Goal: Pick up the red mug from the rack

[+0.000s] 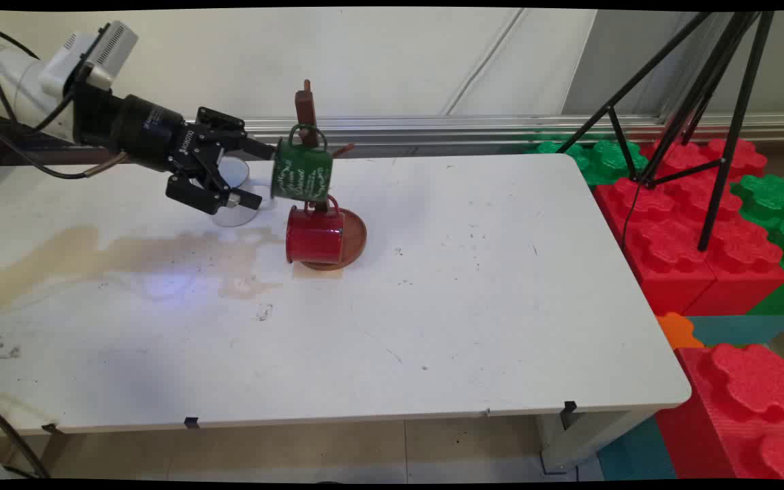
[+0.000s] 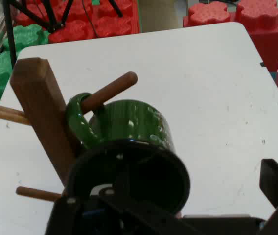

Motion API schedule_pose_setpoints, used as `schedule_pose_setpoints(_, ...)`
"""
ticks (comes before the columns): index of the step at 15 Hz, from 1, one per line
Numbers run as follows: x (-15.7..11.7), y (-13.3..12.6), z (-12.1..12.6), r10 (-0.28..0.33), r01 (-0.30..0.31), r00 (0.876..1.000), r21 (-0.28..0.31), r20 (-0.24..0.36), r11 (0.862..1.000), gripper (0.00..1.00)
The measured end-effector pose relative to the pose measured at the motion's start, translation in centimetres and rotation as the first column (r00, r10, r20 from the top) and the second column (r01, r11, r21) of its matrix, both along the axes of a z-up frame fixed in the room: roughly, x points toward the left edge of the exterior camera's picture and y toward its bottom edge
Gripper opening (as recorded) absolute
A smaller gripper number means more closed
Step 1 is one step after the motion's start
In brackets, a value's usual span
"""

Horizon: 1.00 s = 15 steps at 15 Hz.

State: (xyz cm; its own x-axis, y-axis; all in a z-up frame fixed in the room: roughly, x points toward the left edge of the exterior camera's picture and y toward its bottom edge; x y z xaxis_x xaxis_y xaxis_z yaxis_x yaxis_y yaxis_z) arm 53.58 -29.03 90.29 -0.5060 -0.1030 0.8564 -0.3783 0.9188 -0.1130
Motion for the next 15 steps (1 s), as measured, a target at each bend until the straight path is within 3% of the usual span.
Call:
schedule_pose_setpoints(8,2.3,1.4,1.0,0.000,0.000,1.000,-0.037,0.013,0.999,1.00)
schedule_pose_setpoints(15,5.8,3.7,0.7,0.004,-0.003,0.999,-0.032,0.038,0.999,1.00)
